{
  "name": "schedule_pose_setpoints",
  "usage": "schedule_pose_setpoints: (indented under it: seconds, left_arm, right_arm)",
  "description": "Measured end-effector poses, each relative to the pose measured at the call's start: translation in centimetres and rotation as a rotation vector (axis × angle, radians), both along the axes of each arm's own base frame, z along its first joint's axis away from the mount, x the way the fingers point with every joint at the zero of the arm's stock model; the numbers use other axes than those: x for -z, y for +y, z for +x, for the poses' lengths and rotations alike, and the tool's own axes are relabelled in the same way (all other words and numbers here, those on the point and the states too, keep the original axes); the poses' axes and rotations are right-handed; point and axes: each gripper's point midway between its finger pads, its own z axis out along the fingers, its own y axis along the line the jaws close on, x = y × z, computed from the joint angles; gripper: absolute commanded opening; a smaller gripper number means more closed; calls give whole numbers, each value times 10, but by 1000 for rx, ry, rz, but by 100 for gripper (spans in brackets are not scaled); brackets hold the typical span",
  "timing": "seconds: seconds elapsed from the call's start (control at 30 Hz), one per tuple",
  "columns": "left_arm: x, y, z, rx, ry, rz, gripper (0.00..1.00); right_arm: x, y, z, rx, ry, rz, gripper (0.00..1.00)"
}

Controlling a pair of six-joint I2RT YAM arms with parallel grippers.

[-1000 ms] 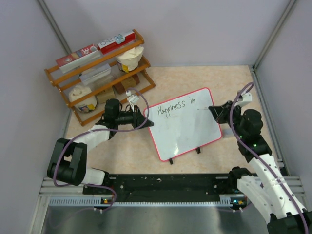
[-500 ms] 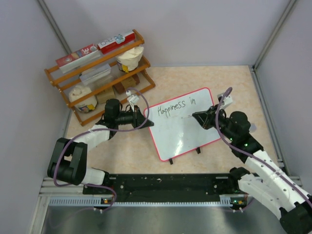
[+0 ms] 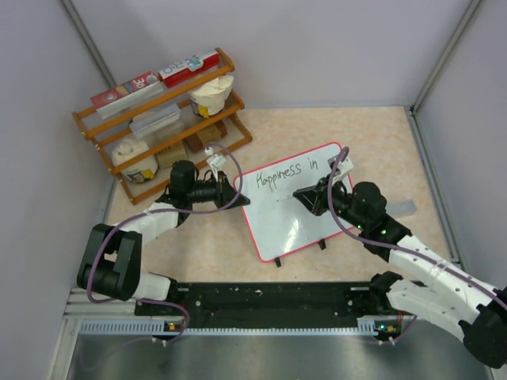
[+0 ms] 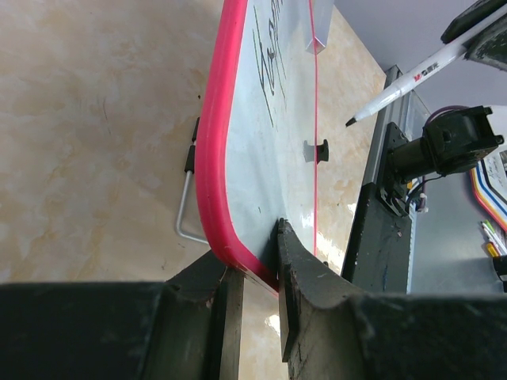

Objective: Write a sentence on the whiteboard

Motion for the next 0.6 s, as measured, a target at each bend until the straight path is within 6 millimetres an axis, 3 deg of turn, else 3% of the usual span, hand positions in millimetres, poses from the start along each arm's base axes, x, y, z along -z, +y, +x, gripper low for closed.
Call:
schedule_pose_setpoints:
  seconds: [0.3,0.6]
  left_arm:
    - [0,0,0,0,0,0,0]
    - [0,0,0,1,0,-1,0]
  right_arm:
    - [19,16,0,-25,33,-38,0]
    - [24,12,10,38,36,-53,0]
